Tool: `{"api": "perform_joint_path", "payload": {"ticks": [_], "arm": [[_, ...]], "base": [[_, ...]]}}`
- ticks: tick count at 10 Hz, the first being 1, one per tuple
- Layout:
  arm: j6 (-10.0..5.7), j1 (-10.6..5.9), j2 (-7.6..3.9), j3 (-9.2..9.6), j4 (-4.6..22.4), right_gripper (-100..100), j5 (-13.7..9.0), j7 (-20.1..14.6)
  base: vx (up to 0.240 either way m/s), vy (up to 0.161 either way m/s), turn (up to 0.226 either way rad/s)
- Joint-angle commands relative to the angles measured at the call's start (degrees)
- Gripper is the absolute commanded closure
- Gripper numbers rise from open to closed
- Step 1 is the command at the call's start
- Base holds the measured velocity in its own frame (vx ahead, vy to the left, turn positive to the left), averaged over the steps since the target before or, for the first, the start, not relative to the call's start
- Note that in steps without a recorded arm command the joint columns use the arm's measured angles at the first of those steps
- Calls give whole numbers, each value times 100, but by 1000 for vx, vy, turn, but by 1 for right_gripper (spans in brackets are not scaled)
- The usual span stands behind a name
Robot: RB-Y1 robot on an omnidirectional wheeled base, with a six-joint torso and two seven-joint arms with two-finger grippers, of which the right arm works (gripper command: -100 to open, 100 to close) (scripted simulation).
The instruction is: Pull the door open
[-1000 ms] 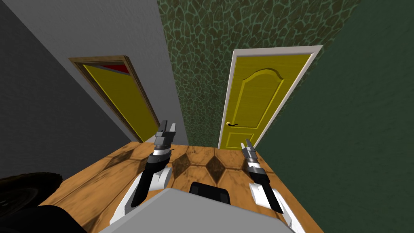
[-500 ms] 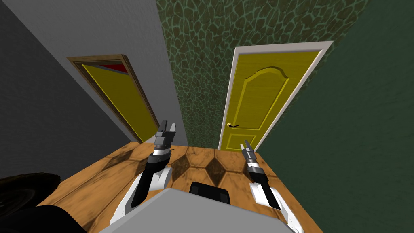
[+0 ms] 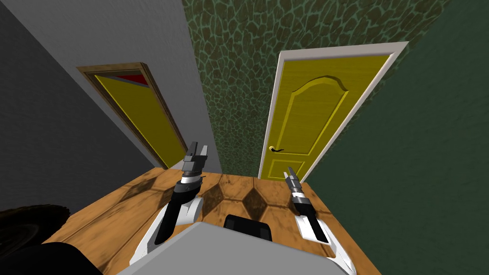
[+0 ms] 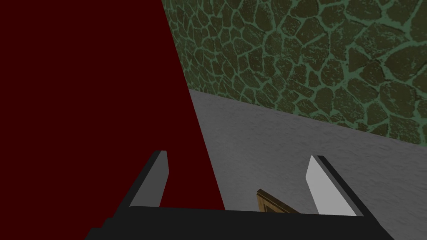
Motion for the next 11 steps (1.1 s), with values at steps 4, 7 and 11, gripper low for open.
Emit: {"api": "perform_joint_path", "payload": {"ticks": [4, 7, 11], "arm": [[-143, -255, -136, -67, 655, -100, 46, -100], [-270, -485, -245, -123, 1214, -100, 86, -177], [-432, -778, -383, -195, 1912, -100, 136, -276]], "base": [[73, -12, 22], [86, -25, 31], [104, -16, 28]]}}
